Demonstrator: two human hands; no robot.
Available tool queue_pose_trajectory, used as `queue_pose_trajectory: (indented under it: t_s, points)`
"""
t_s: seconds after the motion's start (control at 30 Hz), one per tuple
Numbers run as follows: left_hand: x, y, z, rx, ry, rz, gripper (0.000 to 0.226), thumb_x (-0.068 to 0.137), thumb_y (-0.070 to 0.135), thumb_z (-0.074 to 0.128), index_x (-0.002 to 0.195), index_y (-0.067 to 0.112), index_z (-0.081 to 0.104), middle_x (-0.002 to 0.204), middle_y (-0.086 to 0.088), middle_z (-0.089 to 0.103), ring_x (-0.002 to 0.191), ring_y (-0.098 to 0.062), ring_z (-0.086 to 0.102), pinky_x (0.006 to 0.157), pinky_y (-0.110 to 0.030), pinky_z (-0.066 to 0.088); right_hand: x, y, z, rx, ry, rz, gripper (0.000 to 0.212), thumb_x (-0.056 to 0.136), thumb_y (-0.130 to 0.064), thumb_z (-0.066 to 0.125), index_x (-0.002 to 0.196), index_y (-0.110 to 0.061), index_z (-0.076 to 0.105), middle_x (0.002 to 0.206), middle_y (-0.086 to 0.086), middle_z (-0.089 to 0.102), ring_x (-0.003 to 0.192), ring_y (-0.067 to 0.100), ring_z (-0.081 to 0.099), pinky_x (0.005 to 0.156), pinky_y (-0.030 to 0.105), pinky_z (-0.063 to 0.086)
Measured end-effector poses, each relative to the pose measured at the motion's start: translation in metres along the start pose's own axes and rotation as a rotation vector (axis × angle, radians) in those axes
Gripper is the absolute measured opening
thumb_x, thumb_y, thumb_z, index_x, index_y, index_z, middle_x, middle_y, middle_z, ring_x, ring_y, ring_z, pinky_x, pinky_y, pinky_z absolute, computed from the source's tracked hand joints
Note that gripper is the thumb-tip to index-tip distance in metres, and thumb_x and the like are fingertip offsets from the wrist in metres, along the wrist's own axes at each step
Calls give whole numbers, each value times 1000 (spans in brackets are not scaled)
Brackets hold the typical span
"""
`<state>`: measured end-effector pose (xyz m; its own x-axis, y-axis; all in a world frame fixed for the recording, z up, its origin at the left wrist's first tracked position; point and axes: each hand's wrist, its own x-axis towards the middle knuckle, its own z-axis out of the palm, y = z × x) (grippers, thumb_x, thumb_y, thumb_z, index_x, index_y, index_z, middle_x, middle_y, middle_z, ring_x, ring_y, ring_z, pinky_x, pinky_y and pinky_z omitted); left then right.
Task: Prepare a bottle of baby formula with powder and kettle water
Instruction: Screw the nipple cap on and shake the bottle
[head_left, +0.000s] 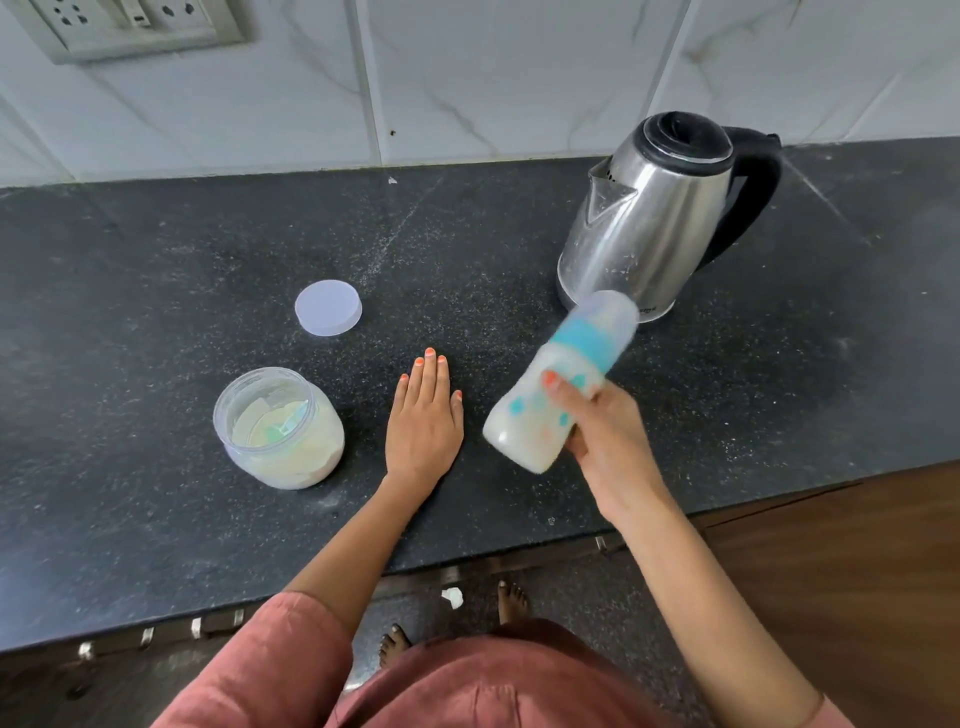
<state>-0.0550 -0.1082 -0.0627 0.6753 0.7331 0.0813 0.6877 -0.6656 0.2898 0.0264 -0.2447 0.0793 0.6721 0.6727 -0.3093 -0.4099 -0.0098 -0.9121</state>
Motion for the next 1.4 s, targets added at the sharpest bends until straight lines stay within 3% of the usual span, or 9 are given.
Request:
queue_pose_trajectory:
  t_s: [0.1, 0.23, 0.43, 0.6, 0.8, 0.97, 1.17, 1.33, 1.4]
  points:
    - [1, -1, 1, 5, -23, -1, 51, 101, 28, 22, 146, 4, 14, 155, -11, 10, 144, -23, 9, 116, -34, 3, 0, 2, -5, -94, 6, -6, 14, 77, -8, 66, 85, -19, 64, 82, -5, 69, 81, 10, 65, 79, 30, 53]
    - [0, 0, 0, -8, -5, 1, 51, 101, 27, 24, 145, 4, 15, 155, -12, 12, 144, -23, 10, 116, -34, 4, 12, -7, -7, 345, 158, -32, 9, 87, -19, 56, 95, -20, 60, 91, -5, 67, 80, 4, 67, 77, 27, 56]
    - [0, -1, 0, 11, -35, 0, 52, 101, 28, 21, 146, 6, 10, 156, -10, 6, 144, -21, 5, 116, -33, 0, -3, 1, -3, -115, -37, 8, 13, 73, -11, 68, 81, -20, 65, 79, -5, 69, 78, 10, 65, 80, 32, 52]
    - [0, 1, 0, -6, -6, 3, 50, 101, 28, 22, 145, 4, 16, 155, -12, 13, 144, -23, 11, 116, -34, 4, 18, -8, -6, 419, 178, -87, 20, 86, -18, 58, 106, -19, 57, 99, -5, 66, 92, 7, 64, 81, 28, 55]
    - [0, -2, 1, 26, -41, 13, 61, 95, 37, 4, 146, 4, 13, 155, -12, 10, 144, -24, 9, 116, -34, 4, -1, 12, 4, -80, -23, -3, 18, 74, -4, 69, 84, -19, 65, 80, -7, 71, 80, 10, 66, 81, 33, 53]
    - [0, 0, 2, 11, -22, -5, 51, 101, 30, 20, 146, 5, 14, 155, -11, 11, 144, -23, 10, 116, -34, 4, 16, -3, -1, 403, 156, -39, 11, 87, -15, 56, 96, -21, 59, 95, -5, 67, 86, 5, 65, 77, 25, 56]
    - [0, -1, 3, 17, -30, -1, 61, 95, 38, 4, 146, 5, 15, 155, -11, 12, 144, -23, 11, 116, -34, 4, -4, 7, -1, -139, -107, 38, 20, 70, -7, 70, 84, -19, 64, 78, -7, 70, 77, 8, 66, 74, 24, 55]
    - [0, 1, 0, -9, -14, -5, 51, 101, 27, 24, 146, 5, 14, 155, -11, 11, 144, -23, 9, 116, -34, 4, 12, -5, -5, 368, 121, -29, 12, 84, -17, 58, 96, -19, 60, 93, -3, 67, 83, 6, 66, 72, 24, 56]
    - [0, 0, 1, -4, -19, 2, 51, 101, 28, 23, 146, 5, 14, 155, -11, 11, 144, -23, 9, 116, -34, 4, 11, 0, -3, 373, 117, -7, 11, 88, -18, 55, 97, -20, 60, 94, -4, 68, 83, 5, 67, 71, 23, 57]
